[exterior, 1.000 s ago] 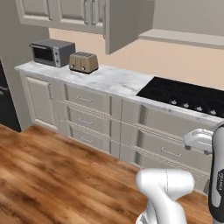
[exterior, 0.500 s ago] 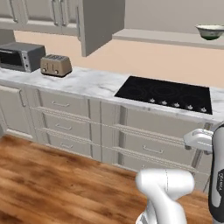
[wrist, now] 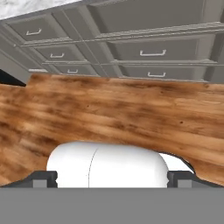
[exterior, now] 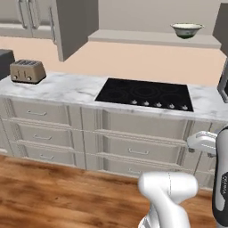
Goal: Move the bowls from the cabinet to the plates on the dining table.
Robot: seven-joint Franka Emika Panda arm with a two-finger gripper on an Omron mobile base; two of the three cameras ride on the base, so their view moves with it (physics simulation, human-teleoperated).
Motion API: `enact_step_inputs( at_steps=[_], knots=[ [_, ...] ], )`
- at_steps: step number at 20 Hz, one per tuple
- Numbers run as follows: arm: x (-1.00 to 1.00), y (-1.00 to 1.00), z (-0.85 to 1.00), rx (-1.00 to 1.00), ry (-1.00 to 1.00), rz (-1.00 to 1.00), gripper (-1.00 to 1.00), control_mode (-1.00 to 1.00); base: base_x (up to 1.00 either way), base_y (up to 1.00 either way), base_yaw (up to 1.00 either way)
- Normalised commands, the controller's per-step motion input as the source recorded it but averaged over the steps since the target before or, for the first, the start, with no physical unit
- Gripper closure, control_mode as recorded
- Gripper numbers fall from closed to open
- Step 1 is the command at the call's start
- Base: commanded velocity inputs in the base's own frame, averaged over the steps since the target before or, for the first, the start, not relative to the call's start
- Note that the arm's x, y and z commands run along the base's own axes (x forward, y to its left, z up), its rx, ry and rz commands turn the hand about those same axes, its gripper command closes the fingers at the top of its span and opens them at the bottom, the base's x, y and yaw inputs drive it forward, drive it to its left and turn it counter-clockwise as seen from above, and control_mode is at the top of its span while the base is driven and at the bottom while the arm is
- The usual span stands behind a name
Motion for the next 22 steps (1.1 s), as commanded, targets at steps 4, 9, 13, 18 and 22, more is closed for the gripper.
enact_step_inputs(
  at_steps=[4,9,13,18,22],
  knots=[
    [0.00,0.00,0.00,0.00,0.00,0.00,-1.00,1.00,-0.06,-0.25,-0.30],
    [0.00,0.00,0.00,0.00,0.00,0.00,-1.00,1.00,-0.06,-0.24,-0.30],
    [0.00,0.00,0.00,0.00,0.00,0.00,-1.00,1.00,-0.03,-0.14,-0.24],
    [0.00,0.00,0.00,0.00,0.00,0.00,-1.00,1.00,-0.01,0.01,-0.02],
    [0.00,0.00,0.00,0.00,0.00,0.00,-1.00,1.00,0.08,0.57,-0.02]
  ],
)
